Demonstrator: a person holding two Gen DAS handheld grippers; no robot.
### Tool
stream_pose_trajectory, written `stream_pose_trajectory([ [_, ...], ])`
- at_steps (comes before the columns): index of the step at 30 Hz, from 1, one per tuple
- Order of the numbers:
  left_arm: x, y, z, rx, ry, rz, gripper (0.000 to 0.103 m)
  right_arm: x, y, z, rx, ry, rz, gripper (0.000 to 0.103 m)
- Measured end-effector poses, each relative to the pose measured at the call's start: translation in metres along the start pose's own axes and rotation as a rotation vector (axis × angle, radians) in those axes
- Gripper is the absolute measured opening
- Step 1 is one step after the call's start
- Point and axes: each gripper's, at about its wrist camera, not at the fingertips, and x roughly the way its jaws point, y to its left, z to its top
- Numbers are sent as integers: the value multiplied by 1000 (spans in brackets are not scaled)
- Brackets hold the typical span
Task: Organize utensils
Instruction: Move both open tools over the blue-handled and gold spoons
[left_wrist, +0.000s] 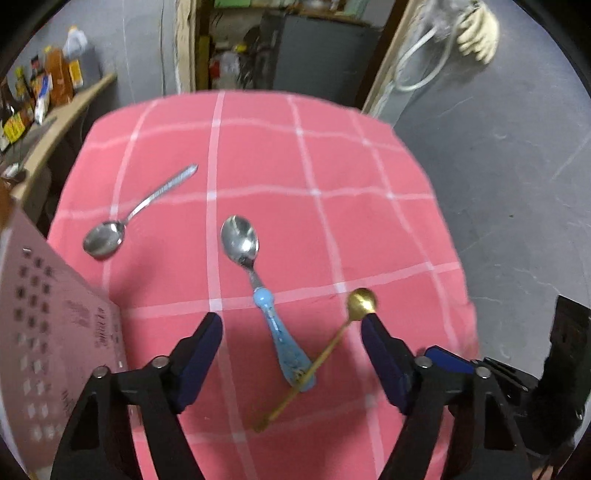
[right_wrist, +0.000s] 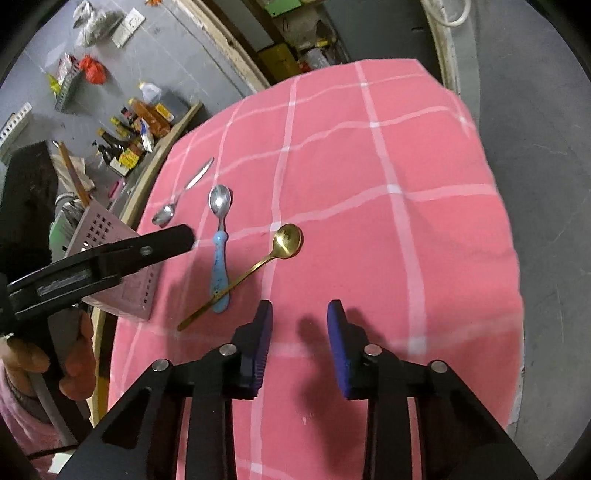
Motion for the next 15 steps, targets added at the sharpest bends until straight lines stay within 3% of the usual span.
stream_pose_trajectory([
  [8,32,17,14,-58,60,29,59,18,12,16,-33,22,-33,23],
  [15,44,29,24,-83,65,36,59,29,14,30,-22,23,-52,21],
])
